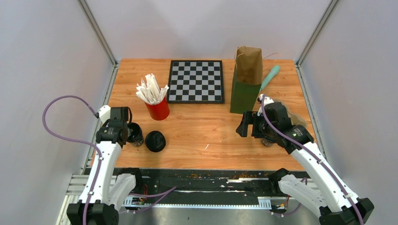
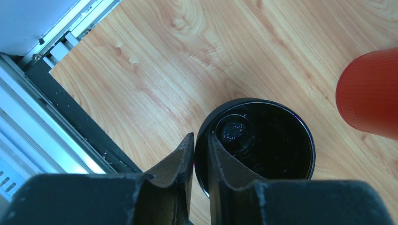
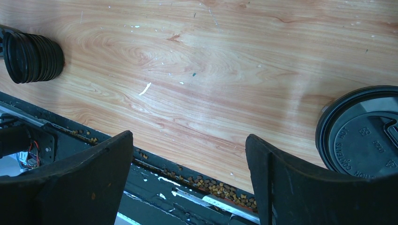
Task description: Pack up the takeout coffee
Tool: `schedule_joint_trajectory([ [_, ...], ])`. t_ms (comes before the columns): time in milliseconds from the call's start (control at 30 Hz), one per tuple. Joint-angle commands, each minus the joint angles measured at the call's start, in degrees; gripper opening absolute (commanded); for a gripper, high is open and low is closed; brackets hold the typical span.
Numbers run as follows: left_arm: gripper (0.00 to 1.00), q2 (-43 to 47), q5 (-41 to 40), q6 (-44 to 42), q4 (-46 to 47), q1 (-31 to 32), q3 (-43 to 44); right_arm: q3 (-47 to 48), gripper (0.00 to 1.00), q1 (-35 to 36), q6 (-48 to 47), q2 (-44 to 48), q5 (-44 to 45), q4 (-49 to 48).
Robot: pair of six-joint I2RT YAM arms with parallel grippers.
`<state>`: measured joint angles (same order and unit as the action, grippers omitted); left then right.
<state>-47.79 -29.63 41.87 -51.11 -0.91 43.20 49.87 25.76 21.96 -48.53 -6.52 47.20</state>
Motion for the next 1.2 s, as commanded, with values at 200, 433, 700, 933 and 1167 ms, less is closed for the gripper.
schedule_joint_trajectory([
  [200, 0.13, 1.20, -1.07, -0.03, 1.54, -0.59, -0.08, 0.59, 0.89, 0.25, -0.93, 1.14, 0.25, -1.84],
  [433, 0.00, 3.27, -0.76, 1.42, 1.98, -0.59, -1.29, 1.74, 0.89, 0.26, -2.24, 0.87, 0.36, -1.13],
  [700, 0.00, 5.43, -0.69, 1.66, 0.75, -0.59, 0.60, 1.51, 0.89, 0.26, -2.38, 0.59, 0.75, -1.55],
  [933, 0.00, 7.16, 0.84, 1.45, -0.48, -0.59, 3.55, 0.39, 0.89, 0.20, -2.66, 0.55, 0.55, -2.13],
  [1167, 0.00, 7.22, 1.59, 2.01, -1.37, -0.60, 7.06, 0.98, 0.89, 0.26, -2.96, 0.63, 0.92, -1.86],
])
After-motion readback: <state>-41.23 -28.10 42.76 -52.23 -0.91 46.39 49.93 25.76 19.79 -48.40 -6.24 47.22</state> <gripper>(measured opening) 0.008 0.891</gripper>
